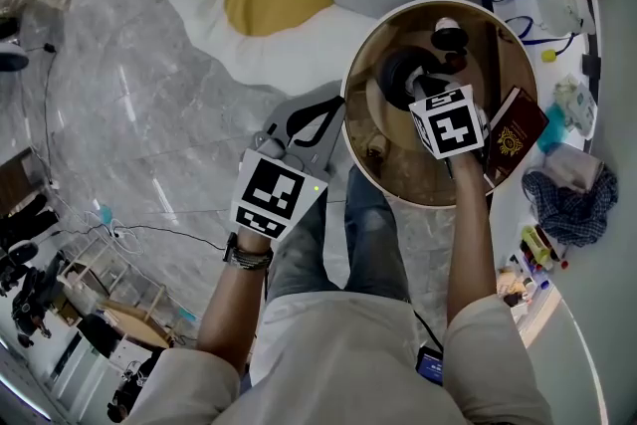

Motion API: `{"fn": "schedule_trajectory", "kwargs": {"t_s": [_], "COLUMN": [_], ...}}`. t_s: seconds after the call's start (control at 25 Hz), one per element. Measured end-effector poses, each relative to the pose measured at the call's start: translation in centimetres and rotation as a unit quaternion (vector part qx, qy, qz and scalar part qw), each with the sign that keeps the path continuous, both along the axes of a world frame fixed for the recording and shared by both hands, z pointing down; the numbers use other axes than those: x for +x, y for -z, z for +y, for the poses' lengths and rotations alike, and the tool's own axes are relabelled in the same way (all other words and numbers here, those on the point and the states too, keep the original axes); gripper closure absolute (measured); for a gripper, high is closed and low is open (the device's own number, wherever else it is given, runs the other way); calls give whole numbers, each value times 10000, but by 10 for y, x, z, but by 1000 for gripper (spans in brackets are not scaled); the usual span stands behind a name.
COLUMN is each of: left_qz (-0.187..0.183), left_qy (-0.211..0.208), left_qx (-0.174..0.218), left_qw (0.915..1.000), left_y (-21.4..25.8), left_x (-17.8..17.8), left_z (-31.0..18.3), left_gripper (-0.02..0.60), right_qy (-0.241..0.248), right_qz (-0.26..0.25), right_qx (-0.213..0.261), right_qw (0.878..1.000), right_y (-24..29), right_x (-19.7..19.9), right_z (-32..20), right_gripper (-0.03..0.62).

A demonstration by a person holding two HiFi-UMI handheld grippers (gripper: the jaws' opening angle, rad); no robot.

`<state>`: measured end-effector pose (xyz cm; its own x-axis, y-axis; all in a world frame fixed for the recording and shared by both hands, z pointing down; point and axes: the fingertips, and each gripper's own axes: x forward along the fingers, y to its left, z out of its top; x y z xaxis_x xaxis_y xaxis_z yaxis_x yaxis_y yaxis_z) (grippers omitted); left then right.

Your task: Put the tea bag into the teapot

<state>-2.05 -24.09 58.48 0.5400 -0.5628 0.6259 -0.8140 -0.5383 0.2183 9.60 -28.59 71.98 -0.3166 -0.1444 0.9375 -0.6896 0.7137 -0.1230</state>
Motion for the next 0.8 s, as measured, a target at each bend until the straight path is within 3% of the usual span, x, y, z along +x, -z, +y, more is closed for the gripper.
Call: {"fn": "schedule_trajectory", "kwargs": {"t_s": [0.48,0.8], "left_qz": [0,24], "left_qy": [87,35], "left_qx": [-5,-64], "left_qw": [10000,10000], "left_y": [-1,-4], "left_x": [-20,-23], "left_z": [-2,-1], "left_gripper": [575,575], "right_qy": [385,1209], "right_qz": [549,1188], "right_qx": [-36,190], "right_qw": [9977,9853], "right_y": [-9,-14], "right_x": [-1,-3], "right_z": [0,1], "right_gripper": [588,588]}}
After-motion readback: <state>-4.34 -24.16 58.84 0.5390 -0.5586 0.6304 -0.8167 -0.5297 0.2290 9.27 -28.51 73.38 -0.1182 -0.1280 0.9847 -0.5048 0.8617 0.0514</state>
